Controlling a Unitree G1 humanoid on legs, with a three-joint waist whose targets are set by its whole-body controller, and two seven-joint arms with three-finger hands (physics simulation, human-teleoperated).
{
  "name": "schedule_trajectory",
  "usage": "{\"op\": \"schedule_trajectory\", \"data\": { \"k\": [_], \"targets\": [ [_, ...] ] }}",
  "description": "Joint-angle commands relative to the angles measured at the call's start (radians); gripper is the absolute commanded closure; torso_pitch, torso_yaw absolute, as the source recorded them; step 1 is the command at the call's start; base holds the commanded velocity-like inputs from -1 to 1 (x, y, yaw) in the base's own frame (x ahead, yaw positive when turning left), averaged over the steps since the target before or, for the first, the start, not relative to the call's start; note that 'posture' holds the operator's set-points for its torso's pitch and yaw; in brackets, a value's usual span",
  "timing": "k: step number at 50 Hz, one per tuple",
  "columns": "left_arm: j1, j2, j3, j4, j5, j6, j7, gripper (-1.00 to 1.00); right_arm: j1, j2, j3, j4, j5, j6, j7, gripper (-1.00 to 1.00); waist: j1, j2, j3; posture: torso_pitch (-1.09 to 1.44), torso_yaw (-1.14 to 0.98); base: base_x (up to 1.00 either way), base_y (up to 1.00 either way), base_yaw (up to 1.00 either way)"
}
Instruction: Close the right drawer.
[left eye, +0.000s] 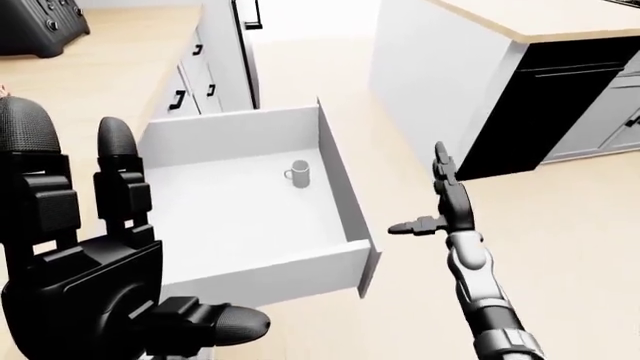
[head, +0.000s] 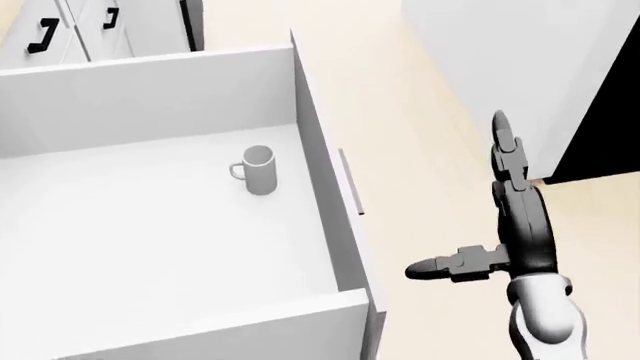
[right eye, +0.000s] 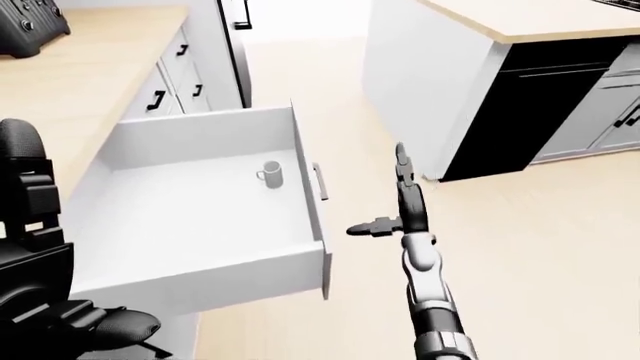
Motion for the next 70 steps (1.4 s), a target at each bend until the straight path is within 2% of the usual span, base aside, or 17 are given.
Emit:
{"op": "schedule_trajectory", "data": {
  "k": [1, 2, 6, 13, 20, 31, 70],
  "targets": [
    [-0.011, 0.002, 0.000, -0.034, -0.003, -0.015, -0.001, -1.00, -0.060, -0.005, 0.015, 0.006, -0.014, -0.112, -0.022, -1.00, 0.001, -0.002, -0.021, 0.00, 0.00, 0.00, 0.00, 0.00],
    [-0.012, 0.003, 0.000, -0.036, -0.003, -0.012, 0.000, -1.00, -0.098, -0.005, 0.023, 0.105, -0.019, -0.156, -0.025, -1.00, 0.002, -0.001, -0.022, 0.00, 0.00, 0.00, 0.00, 0.00],
    [-0.014, 0.003, -0.001, -0.036, -0.002, -0.010, 0.001, -1.00, -0.165, 0.007, 0.055, 0.287, -0.047, -0.219, -0.025, -1.00, 0.001, 0.003, -0.022, 0.00, 0.00, 0.00, 0.00, 0.00],
    [-0.013, 0.003, -0.001, -0.031, -0.002, -0.015, -0.001, -1.00, -0.240, 0.037, 0.091, 0.413, -0.114, -0.236, -0.034, -1.00, 0.005, 0.002, -0.028, 0.00, 0.00, 0.00, 0.00, 0.00],
    [-0.011, 0.003, 0.002, -0.030, -0.004, -0.019, -0.004, -1.00, -0.224, 0.069, 0.112, 0.412, -0.161, -0.240, -0.022, -1.00, 0.010, -0.003, -0.031, 0.00, 0.00, 0.00, 0.00, 0.00],
    [-0.012, 0.003, 0.003, -0.040, -0.004, -0.008, -0.001, -1.00, -0.180, 0.100, 0.129, 0.309, -0.189, -0.207, 0.018, -1.00, 0.011, -0.007, -0.034, 0.00, 0.00, 0.00, 0.00, 0.00],
    [-0.013, 0.002, 0.012, -0.042, -0.015, -0.006, -0.003, -1.00, -0.202, 0.193, 0.178, 0.269, -0.235, -0.171, 0.065, -1.00, 0.013, -0.006, -0.021, 0.00, 0.00, 0.00, 0.00, 0.00]
  ]
}}
